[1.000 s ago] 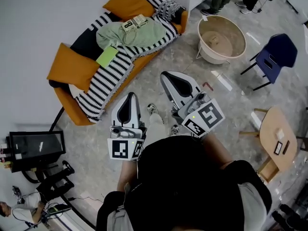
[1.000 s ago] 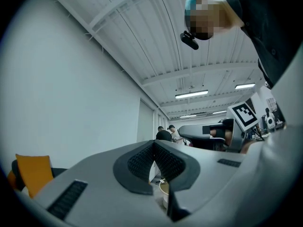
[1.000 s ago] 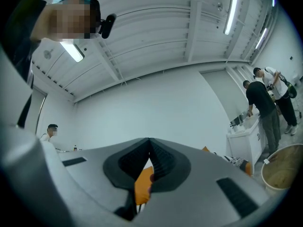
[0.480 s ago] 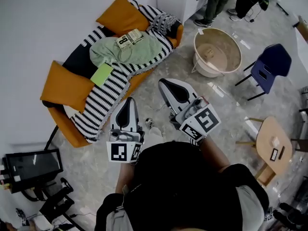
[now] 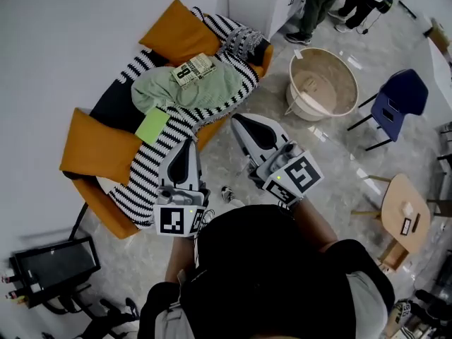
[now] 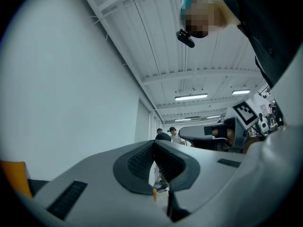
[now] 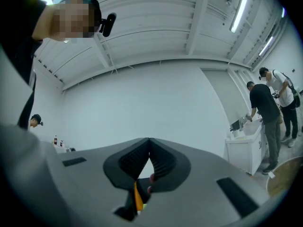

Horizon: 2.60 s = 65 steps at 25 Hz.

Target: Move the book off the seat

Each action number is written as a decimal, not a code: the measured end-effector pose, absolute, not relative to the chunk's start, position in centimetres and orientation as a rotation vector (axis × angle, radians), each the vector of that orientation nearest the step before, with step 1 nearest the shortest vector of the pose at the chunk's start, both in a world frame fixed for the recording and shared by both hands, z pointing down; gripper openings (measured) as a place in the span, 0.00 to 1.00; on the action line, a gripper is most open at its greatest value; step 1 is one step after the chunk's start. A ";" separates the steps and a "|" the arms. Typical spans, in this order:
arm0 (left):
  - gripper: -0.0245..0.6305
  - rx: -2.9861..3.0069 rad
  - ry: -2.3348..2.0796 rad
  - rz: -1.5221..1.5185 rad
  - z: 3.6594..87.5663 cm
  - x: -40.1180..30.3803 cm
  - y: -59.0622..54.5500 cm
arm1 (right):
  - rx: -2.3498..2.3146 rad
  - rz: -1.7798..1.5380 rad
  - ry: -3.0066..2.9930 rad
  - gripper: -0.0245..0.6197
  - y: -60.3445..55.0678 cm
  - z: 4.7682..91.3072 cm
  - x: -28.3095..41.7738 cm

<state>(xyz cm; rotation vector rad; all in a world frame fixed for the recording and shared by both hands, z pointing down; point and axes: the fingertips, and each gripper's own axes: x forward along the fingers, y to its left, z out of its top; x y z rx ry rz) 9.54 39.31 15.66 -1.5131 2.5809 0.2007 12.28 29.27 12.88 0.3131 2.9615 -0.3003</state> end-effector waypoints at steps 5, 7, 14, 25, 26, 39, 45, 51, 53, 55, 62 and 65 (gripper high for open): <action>0.05 -1.512 2.592 0.222 16.1 7.2 39.2 | 0.333 -0.280 2.963 0.06 29.3 13.0 9.9; 0.05 -1.520 2.596 0.228 16.4 6.6 38.9 | 0.331 -0.278 2.969 0.06 29.1 13.2 9.2; 0.05 -1.520 2.621 0.198 17.2 4.1 37.2 | 0.341 -0.324 2.988 0.06 27.0 14.5 5.9; 0.05 -1.423 2.702 0.147 17.7 -4.2 31.3 | 0.460 -0.368 2.961 0.06 20.6 14.5 -4.6; 0.05 -1.415 2.709 0.148 17.7 -5.1 30.5 | 0.462 -0.372 2.966 0.06 19.7 14.6 -5.5; 0.05 -1.230 2.794 0.152 18.1 -13.8 21.7 | 0.599 -0.361 2.961 0.06 9.5 14.4 -15.2; 0.05 -1.206 2.806 0.121 18.3 -15.5 18.8 | 0.647 -0.367 2.976 0.06 6.6 15.2 -17.9; 0.05 -1.227 2.863 0.106 20.5 -17.6 18.2 | 0.647 -0.382 3.018 0.06 5.5 17.7 -20.1; 0.05 -1.247 2.889 0.107 21.9 -18.4 18.1 | 0.630 -0.410 3.054 0.06 5.1 19.4 -20.7; 0.05 -1.269 2.924 0.116 23.6 -19.2 17.9 | 0.609 -0.441 3.098 0.06 4.6 21.4 -21.3; 0.05 -1.343 2.980 0.124 28.8 -24.0 17.3 | 0.500 -0.577 3.243 0.06 3.3 29.2 -24.5; 0.05 -1.356 2.989 0.126 30.8 -26.4 16.6 | 0.448 -0.649 3.278 0.06 2.9 32.3 -25.8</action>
